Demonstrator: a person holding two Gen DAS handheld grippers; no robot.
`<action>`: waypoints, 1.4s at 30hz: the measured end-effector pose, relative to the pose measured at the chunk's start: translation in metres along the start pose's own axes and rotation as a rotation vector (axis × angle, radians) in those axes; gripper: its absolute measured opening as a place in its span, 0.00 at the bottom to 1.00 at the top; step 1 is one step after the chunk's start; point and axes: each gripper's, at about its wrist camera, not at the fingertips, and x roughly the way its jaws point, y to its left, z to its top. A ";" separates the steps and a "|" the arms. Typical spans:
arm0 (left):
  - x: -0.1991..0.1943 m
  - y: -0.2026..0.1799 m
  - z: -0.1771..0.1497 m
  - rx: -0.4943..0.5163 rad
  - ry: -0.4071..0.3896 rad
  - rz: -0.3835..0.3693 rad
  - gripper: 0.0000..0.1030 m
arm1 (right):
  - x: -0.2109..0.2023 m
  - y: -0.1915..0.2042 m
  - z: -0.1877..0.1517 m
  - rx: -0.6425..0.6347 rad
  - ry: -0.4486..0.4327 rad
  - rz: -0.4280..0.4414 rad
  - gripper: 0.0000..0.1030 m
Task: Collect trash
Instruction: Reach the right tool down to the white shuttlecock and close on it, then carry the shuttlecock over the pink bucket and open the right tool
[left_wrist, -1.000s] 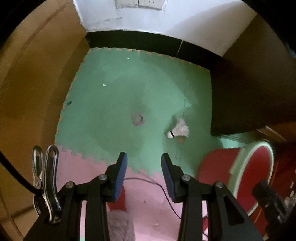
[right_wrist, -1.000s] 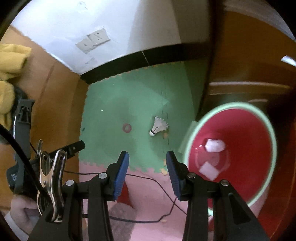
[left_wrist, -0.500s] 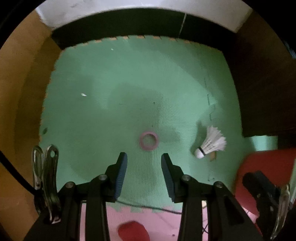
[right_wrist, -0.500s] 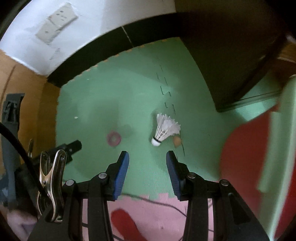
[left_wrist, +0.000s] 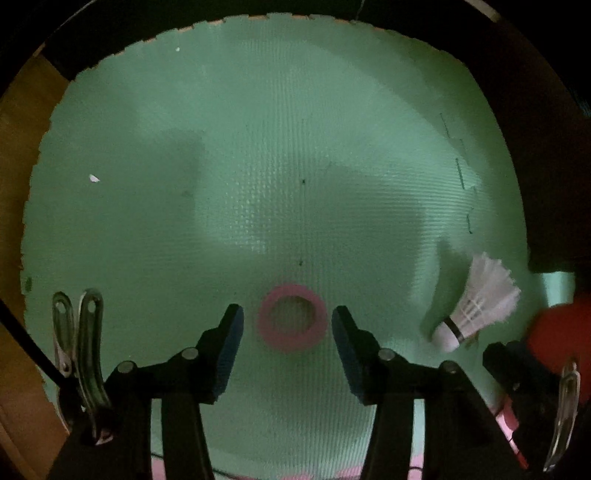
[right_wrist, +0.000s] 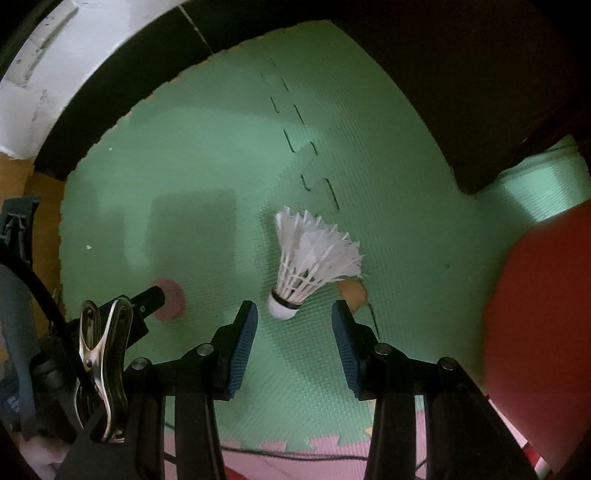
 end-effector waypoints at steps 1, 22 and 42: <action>0.003 0.001 0.000 -0.005 -0.001 -0.003 0.51 | 0.004 -0.001 0.000 0.001 0.002 0.000 0.42; 0.016 0.001 0.002 -0.001 -0.051 0.017 0.43 | 0.059 -0.001 0.020 0.017 0.030 -0.030 0.34; -0.166 -0.026 -0.040 -0.070 -0.144 -0.088 0.43 | -0.107 0.001 -0.016 -0.110 -0.050 0.143 0.29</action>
